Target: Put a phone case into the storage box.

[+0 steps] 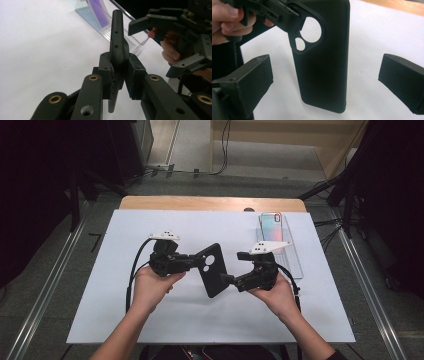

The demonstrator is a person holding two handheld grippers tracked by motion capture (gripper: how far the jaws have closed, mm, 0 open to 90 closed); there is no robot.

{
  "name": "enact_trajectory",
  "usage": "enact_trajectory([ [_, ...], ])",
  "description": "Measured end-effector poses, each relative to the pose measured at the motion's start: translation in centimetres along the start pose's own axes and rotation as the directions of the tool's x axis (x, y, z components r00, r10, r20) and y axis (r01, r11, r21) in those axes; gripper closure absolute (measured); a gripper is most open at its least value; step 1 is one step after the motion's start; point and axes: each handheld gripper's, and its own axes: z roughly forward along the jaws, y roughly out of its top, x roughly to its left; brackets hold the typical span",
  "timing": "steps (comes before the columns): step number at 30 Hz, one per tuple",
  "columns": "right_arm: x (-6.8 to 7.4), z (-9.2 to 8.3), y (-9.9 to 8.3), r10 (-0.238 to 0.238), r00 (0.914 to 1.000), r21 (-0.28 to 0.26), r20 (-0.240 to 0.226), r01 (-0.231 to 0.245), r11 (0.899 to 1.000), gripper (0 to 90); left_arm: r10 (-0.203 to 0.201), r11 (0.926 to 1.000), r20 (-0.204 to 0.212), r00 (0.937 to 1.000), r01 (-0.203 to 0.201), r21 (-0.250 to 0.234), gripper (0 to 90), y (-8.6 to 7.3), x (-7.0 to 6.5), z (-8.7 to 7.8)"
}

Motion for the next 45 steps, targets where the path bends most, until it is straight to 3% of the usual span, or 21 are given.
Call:
enact_trajectory([
  [9, 0.6, 1.1, -0.1, 0.028, 0.9941, -0.028, 0.105, -0.026, 0.999, 0.0, -0.053, 0.9986, -0.048, 0.9975, 0.053, -0.001, 77.4, 0.0, -0.6, 0.7],
  [27, 1.5, 4.2, 0.2, 0.007, 0.9870, 0.019, 0.160, -0.011, 1.000, 0.0, -0.105, 0.9945, -0.044, 0.9935, 0.105, 0.004, 77.3, 0.2, -2.3, 2.1],
  [29, 1.5, 4.3, 0.2, 0.012, 0.9860, 0.019, 0.166, -0.015, 1.000, 6.5, -0.117, 0.9931, -0.039, 0.9924, 0.117, 0.003, 77.3, 0.1, -2.4, 2.3],
  [34, 1.5, 4.3, 0.2, 0.003, 0.9861, 0.030, 0.166, -0.008, 1.000, 11.0, -0.123, 0.9924, -0.032, 0.9919, 0.123, 0.001, 76.9, 0.1, -2.4, 2.4],
  [36, 1.6, 4.3, 0.2, -0.008, 0.9849, 0.031, 0.173, 0.003, 1.000, 11.6, -0.131, 0.9912, -0.007, 0.9913, 0.131, -0.018, 74.2, 0.1, -2.4, 2.2],
  [38, 1.6, 4.1, 0.3, -0.005, 0.9840, 0.028, 0.178, 0.000, 1.000, 12.0, -0.138, 0.9900, 0.029, 0.9900, 0.139, -0.024, 61.9, 0.2, -2.3, 1.9],
  [45, 1.1, 3.0, 0.8, 0.005, 0.9867, 0.019, 0.162, -0.008, 1.000, 12.8, -0.112, 0.9928, 0.041, 0.9929, 0.113, -0.039, 46.4, 0.5, -2.2, 0.2],
])
